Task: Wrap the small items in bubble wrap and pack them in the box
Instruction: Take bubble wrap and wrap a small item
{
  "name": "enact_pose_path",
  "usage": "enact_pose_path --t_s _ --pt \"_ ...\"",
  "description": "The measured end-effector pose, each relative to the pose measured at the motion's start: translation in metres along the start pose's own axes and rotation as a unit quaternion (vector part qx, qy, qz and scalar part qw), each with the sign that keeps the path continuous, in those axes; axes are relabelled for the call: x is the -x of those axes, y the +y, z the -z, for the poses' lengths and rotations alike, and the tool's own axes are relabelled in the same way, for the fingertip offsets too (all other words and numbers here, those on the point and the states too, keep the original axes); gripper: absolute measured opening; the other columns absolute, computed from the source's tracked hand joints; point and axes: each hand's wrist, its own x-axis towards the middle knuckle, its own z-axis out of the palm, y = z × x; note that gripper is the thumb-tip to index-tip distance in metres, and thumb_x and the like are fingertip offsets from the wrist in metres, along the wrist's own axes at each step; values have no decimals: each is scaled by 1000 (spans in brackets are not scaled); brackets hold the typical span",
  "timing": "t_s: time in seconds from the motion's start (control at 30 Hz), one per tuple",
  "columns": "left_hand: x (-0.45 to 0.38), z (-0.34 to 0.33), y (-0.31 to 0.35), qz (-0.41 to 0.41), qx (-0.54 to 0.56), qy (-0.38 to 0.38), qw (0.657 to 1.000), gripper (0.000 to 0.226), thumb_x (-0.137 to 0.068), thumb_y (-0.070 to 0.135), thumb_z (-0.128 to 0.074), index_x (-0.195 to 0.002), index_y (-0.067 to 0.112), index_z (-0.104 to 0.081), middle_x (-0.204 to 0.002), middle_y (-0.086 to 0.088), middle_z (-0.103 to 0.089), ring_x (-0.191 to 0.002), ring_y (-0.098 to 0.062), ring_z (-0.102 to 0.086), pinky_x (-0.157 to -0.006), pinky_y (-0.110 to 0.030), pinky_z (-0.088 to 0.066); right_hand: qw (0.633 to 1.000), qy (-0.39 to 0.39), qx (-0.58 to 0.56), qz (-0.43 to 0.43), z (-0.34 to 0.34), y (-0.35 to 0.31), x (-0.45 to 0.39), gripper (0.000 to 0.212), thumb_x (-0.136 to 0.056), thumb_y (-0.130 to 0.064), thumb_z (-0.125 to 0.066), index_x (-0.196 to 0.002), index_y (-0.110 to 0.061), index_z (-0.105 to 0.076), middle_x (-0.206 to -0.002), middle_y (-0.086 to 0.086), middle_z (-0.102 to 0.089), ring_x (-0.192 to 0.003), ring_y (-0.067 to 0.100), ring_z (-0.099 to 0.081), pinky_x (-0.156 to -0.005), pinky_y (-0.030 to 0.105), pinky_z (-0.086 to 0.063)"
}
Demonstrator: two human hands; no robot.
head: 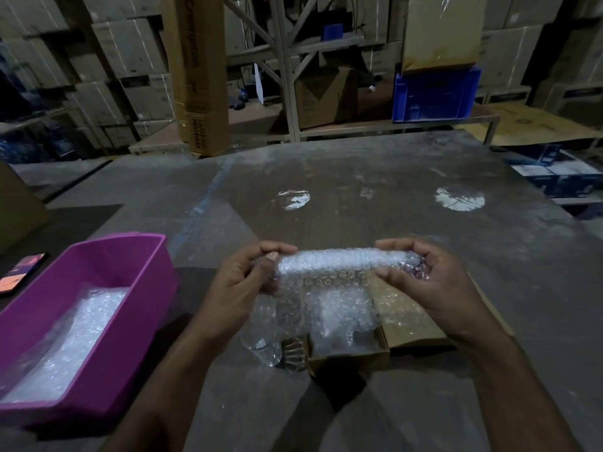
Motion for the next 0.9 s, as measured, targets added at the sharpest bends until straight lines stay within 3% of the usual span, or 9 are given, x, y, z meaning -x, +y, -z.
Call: enact_pose_path --t_s 0.13,0.27,0.37,0.47,0.57,0.63,0.73,0.8,0.9 --pt "1 0 -2 16 5 -30 999 33 -77 20 -83 -108 17 -73 -99 -7 -76 -82 -16 -68 -72 -25 -57 999 34 11 -3 -2 0 -1 19 -76 -37 -75 -91 -24 -74 -98 -2 -75 -83 18 -69 -75 30 -55" --pt "-2 2 -6 -2 -35 23 999 21 -77 29 -79 -92 14 -75 -86 -2 -70 -73 -11 -61 -64 -22 -50 995 32 84 31 -2 1 -4 18 -86 -41 -67 -82 -23 -72 -98 1 -61 -89 9 -61 -77 19 -47" --pt "-4 4 -8 -12 -51 35 998 20 -81 33 -76 -83 13 -73 -89 -5 -67 -76 -14 -61 -67 -25 -50 998 16 56 25 -3 -1 -3 13 -97 -29 -62 -94 -25 -74 -91 -6 -68 -81 8 -64 -74 26 -51" --pt "-3 2 -3 -6 -16 31 999 23 -88 25 -70 -111 22 -73 -93 1 -71 -72 -14 -61 -65 -27 -54 999 20 24 30 -5 -1 -2 29 -101 -15 -58 -116 -34 -73 -96 -18 -70 -75 3 -61 -68 21 -54" --pt "-3 3 -4 -7 -32 48 998 33 -94 28 -62 -126 35 -66 -98 15 -69 -74 -10 -61 -68 -25 -58 999 3 31 37 -6 -3 0 29 -102 -19 -54 -115 -36 -73 -97 -8 -73 -71 12 -57 -68 28 -55" --pt "-2 2 -4 -5 -17 41 999 29 -96 29 -56 -120 32 -71 -81 11 -64 -67 -9 -55 -62 -29 -55 999 -17 36 25 -5 -6 1 22 -96 -31 -60 -113 -36 -73 -103 3 -73 -76 20 -63 -70 32 -56" --pt "0 3 0 10 11 14 1000 27 -93 31 -56 -111 30 -77 -71 6 -58 -61 -10 -52 -57 -27 -50 998 -52 31 7 -6 -6 2 34 -78 -36 -77 -112 -33 -73 -117 -9 -71 -100 4 -70 -84 22 -56" --pt "0 5 2 15 24 -13 1000 25 -86 27 -65 -108 24 -77 -81 10 -69 -66 -8 -57 -59 -23 -51 998 -40 40 9 -8 -3 0 33 -74 -34 -81 -105 -28 -75 -113 -5 -73 -101 10 -71 -85 25 -57" --pt "2 5 1 19 12 -38 999 39 -72 11 -81 -110 16 -74 -112 4 -76 -90 -6 -71 -71 -20 -56 997 -3 76 31 -9 -1 -3 19 -78 -37 -72 -91 -24 -75 -95 1 -69 -83 9 -66 -73 17 -49"
